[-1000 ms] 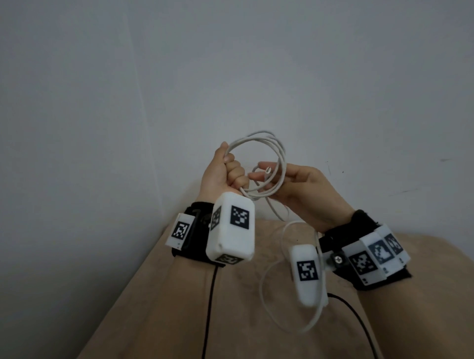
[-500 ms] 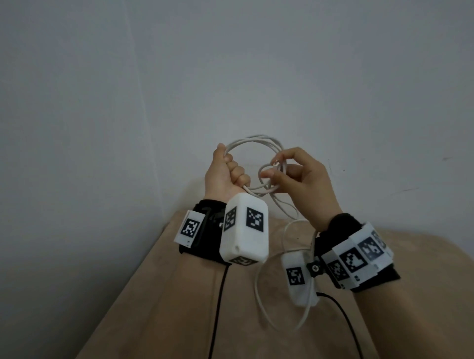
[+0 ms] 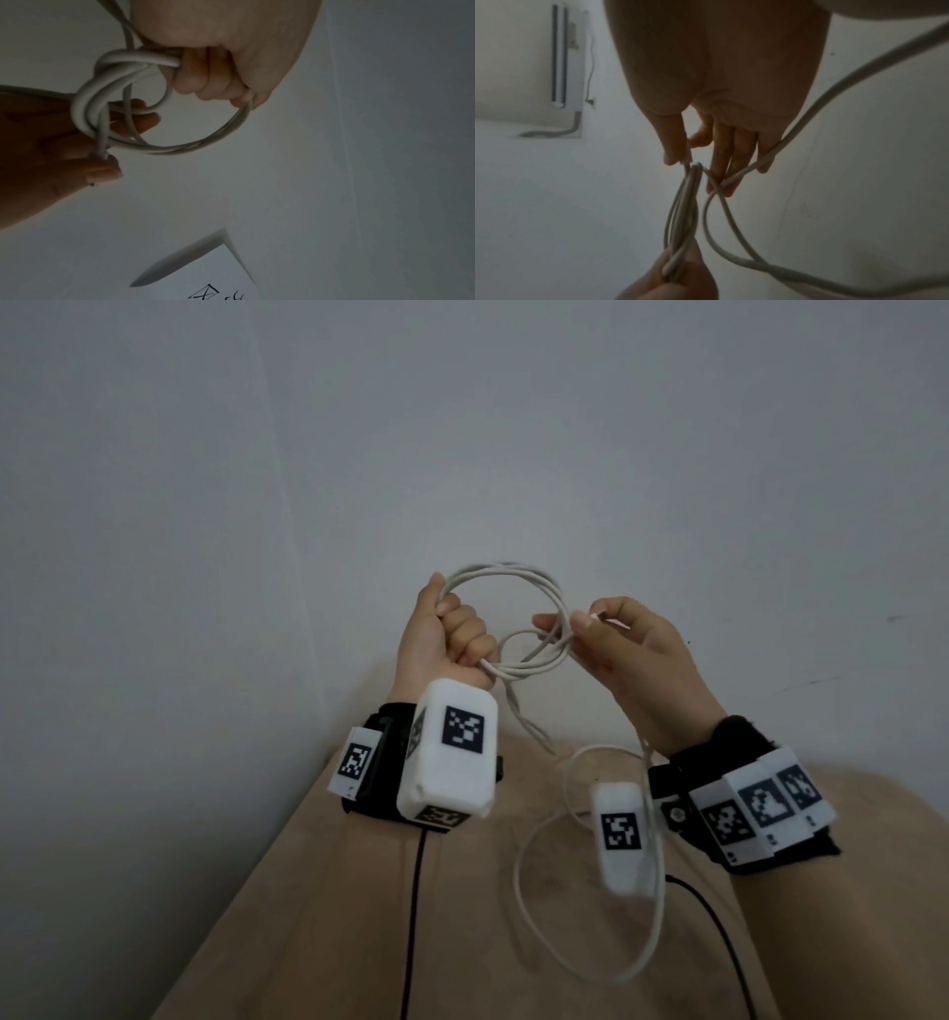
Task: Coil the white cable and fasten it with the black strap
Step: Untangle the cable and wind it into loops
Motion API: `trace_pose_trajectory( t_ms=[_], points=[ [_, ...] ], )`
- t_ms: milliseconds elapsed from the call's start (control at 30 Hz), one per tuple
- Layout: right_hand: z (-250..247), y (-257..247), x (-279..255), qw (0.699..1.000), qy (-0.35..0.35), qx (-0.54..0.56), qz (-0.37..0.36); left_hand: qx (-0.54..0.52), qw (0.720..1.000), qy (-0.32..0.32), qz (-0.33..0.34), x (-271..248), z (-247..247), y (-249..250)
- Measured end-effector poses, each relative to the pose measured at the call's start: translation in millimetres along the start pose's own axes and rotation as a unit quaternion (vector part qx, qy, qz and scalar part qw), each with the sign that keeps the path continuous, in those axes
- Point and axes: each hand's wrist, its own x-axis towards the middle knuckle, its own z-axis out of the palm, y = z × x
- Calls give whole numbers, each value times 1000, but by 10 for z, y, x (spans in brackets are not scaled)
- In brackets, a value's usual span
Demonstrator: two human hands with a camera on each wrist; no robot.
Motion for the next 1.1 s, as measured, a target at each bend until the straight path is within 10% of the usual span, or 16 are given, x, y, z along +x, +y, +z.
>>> trace_pose_trajectory(
  t_ms=[400, 733, 1100],
  points=[
    [-95, -13, 1, 995, 40, -85, -30, 189, 982, 7, -8, -41, -23, 65],
    [-156, 20, -2, 970, -33, -239, -28, 594, 804, -16, 8, -157, -144, 104],
    [-120, 3, -9, 967, -26, -248, -41, 584, 809, -54, 40, -143, -54, -47]
  ],
)
